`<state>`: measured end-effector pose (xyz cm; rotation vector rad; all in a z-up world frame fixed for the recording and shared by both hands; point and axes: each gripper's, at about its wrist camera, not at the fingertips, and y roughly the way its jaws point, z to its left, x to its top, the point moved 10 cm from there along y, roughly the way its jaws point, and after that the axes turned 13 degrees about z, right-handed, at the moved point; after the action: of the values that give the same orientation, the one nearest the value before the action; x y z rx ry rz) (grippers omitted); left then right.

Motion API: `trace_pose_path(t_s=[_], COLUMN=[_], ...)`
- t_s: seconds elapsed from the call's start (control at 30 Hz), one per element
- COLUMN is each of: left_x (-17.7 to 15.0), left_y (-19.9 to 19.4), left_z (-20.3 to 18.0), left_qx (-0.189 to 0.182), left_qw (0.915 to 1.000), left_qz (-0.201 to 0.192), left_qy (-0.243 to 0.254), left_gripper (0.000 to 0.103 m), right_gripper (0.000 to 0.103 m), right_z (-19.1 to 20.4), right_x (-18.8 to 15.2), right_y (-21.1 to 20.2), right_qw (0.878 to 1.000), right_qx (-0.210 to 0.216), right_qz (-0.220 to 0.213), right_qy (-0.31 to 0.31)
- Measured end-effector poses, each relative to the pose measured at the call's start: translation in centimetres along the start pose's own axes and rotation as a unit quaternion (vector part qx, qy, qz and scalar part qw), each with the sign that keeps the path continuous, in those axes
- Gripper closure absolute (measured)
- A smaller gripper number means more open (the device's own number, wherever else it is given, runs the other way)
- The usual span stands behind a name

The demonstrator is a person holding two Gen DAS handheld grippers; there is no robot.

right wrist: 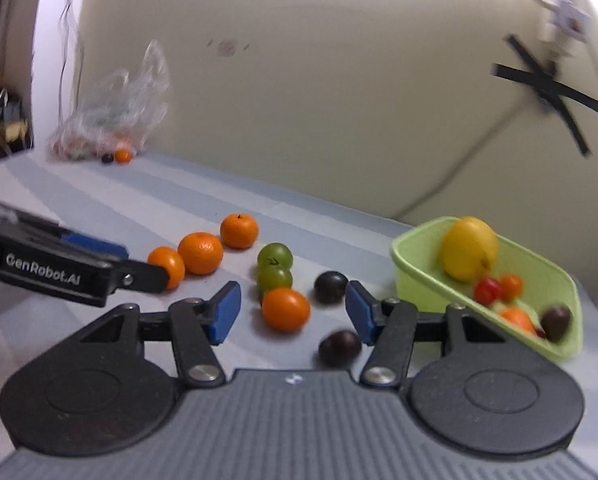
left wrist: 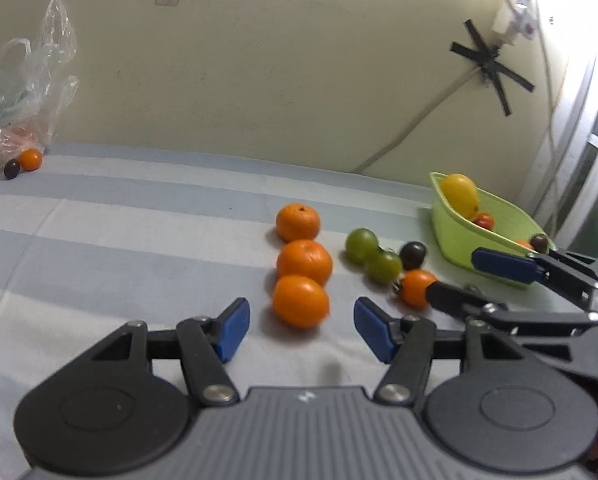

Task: Organize fruits
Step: 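Grasp an orange cherry tomato with the left tool while the right tool grasps another, then carry both orange tomatoes into the green basket and open both tools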

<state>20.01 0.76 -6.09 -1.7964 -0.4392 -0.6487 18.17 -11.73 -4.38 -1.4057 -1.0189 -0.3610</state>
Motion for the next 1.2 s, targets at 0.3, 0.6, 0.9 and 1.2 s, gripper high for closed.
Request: trace_pose_path(t_s=[0.3, 0.6, 0.9, 1.2], left_x=[-0.5, -5.1, -8.4, -4.9], left_y=[1.0, -2.2, -2.4, -0.9], left_z=[-0.3, -3.8, -13.1, -17.5], left_qx=[0.013, -0.064, -0.145, -0.127], left_qw=[0.9997, 0.9974, 0.9811, 0.9794], left_qz=[-0.004, 0.008, 0.046, 0.024], left_qy=[0.019, 0.033, 0.120, 0.155], left_gripper=[0.068, 0.068, 0.067, 0.067], right_gripper=[0.069, 0.069, 0.069, 0.069], right_z=[1.1, 1.7, -0.1, -6.3], right_x=[-0.1, -2.6, -9.3, -9.6], right_y=[3.4, -3.4, -7.3, -9.6], right_qw=[0.998, 1.000, 0.998, 0.993], right_qx=[-0.001, 0.001, -0.017, -0.056], right_qz=[0.044, -0.005, 0.032, -0.019], right_qy=[-0.038, -0.017, 0.050, 0.102])
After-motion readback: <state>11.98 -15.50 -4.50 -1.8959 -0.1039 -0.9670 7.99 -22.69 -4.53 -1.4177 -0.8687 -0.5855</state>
